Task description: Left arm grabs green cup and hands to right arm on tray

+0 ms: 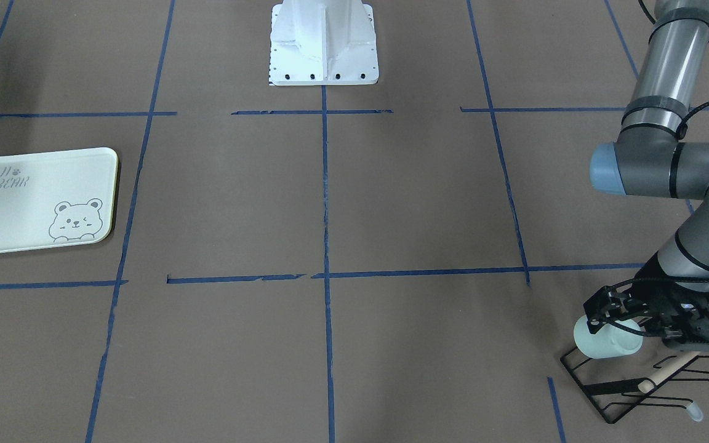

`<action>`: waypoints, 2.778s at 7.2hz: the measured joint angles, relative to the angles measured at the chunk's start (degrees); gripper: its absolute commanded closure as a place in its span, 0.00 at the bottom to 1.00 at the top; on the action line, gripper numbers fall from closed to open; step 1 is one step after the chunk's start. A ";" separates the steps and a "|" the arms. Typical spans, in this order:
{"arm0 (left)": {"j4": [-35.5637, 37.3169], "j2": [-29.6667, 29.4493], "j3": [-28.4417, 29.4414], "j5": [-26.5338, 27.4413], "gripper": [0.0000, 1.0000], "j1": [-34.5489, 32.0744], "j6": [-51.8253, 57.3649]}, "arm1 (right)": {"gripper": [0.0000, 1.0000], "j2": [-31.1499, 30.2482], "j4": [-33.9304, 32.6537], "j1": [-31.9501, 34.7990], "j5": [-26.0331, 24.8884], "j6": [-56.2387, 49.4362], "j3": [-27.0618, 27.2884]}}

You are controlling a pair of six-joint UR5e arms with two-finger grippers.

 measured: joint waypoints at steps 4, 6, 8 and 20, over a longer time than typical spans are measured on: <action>-0.07 0.28 0.78 0.03 0.00 0.74 -0.33 | 0.00 0.03 0.00 0.00 0.00 0.00 0.00; 0.02 0.38 0.89 0.60 0.00 0.71 -0.33 | 0.00 0.03 0.06 0.00 0.00 0.00 0.00; 0.14 0.28 0.93 2.66 0.00 0.66 -0.62 | 0.00 0.03 0.08 0.00 0.00 0.00 0.00; 0.62 -0.41 -1.52 2.66 0.86 -1.22 -3.97 | 0.00 0.20 0.09 0.00 -0.08 0.00 0.00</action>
